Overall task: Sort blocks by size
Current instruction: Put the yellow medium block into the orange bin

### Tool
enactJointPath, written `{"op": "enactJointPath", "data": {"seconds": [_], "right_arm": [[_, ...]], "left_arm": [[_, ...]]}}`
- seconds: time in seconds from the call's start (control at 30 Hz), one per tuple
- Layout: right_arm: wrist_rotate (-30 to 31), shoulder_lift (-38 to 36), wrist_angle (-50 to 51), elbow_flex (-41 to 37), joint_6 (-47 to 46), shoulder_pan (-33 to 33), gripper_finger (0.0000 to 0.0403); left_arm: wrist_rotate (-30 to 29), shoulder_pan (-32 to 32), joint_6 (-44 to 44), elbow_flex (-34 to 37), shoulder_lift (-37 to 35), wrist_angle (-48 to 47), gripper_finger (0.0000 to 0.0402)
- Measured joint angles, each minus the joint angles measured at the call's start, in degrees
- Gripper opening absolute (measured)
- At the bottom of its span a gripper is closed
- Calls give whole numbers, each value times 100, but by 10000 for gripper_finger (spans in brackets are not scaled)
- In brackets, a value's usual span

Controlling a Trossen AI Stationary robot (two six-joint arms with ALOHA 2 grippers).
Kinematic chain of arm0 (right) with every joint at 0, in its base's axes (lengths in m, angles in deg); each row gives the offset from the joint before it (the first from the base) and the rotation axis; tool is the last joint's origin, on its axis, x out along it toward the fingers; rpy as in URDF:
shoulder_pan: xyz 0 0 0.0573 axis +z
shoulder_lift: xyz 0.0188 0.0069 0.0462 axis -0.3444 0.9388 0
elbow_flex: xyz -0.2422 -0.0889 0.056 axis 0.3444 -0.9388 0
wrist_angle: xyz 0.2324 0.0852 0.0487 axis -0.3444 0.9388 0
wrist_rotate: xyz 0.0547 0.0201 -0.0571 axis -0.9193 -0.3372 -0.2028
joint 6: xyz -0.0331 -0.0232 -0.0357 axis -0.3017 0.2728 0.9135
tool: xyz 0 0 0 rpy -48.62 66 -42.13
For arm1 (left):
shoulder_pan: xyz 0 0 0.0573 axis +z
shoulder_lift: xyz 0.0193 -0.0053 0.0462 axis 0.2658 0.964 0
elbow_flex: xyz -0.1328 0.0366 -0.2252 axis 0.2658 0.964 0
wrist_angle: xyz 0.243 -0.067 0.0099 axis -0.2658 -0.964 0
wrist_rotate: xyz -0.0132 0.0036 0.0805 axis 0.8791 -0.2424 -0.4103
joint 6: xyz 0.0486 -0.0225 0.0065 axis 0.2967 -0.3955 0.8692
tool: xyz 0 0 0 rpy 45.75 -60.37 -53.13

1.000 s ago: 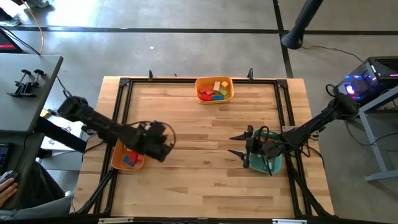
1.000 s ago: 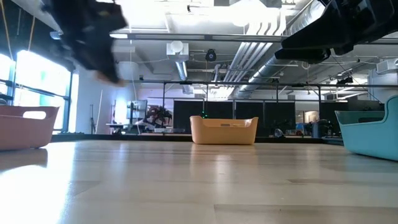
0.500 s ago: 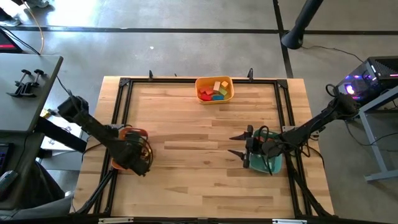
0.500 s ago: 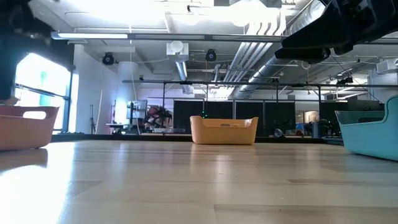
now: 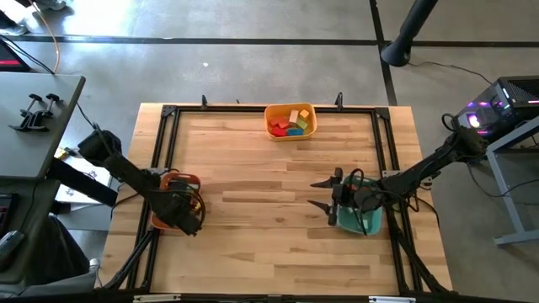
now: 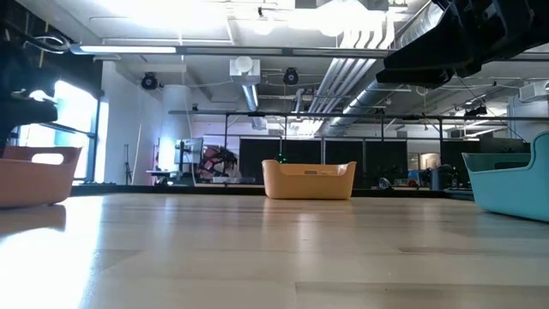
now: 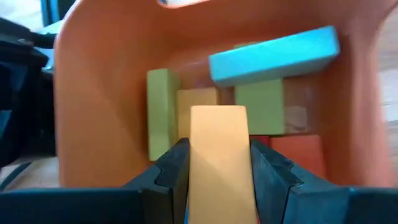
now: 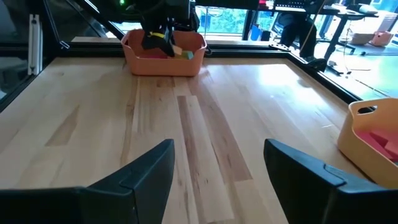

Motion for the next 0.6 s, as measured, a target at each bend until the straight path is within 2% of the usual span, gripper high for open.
{"op": "enactJointPath", "data": {"seconds": [0.43, 0.6], "right_arm": [[0, 0, 0, 0, -64, 0, 245], [-2, 0, 7, 0, -63, 0, 245]], "left_arm": [[-163, 79, -142, -26, 0, 4, 117], [-156, 90, -152, -26, 0, 3, 145]]}}
